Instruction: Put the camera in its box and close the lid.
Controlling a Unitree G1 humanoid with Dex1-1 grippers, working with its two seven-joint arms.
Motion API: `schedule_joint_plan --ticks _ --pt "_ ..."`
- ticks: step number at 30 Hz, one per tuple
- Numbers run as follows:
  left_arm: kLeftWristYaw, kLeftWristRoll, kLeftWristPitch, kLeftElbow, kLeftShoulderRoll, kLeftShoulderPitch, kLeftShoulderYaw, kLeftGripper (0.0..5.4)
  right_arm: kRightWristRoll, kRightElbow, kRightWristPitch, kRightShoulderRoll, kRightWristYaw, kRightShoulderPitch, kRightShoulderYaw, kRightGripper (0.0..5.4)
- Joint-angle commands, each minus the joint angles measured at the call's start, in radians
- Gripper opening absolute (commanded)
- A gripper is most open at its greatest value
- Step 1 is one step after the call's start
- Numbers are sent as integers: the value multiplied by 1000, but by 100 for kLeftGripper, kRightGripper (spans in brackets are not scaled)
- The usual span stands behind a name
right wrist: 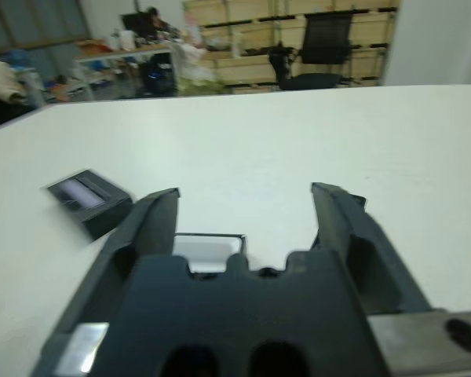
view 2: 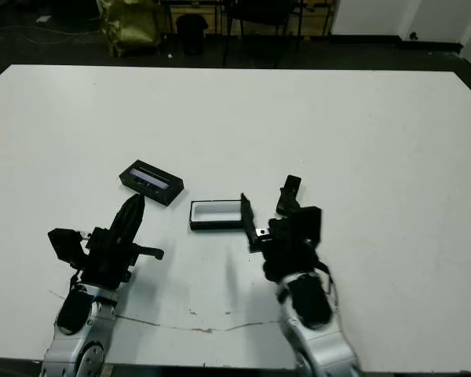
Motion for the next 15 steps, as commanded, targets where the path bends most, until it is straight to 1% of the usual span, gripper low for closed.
schedule_joint_plan --ticks 1,3,5,6,9,11,13,15 --pt "4 1 16 7 10 9 3 0 -33 118 6 54 -55 -72 -26 436" --pt "8 2 22 3 12 10 5 0 -44 171 4 88 -95 -111 -43 478" --pt "12 6 25 0 14 11 6 0 -35 233 -31 119 -131 -145 -66 525" --pt "12 5 26 -2 14 11 7 0 -29 261 -50 130 -148 -161 -75 538" --pt "-1 -9 24 3 16 9 11 0 -44 339 -88 149 -224 -217 -89 538" --pt "-2 -13 32 1 18 11 12 0 -39 368 -105 160 -268 -244 -102 538" --pt "7 -2 37 -4 20 15 11 0 -28 385 -123 159 -291 -261 -109 538" --pt "-4 -8 29 6 23 14 13 0 -24 397 -134 151 -305 -277 -117 538"
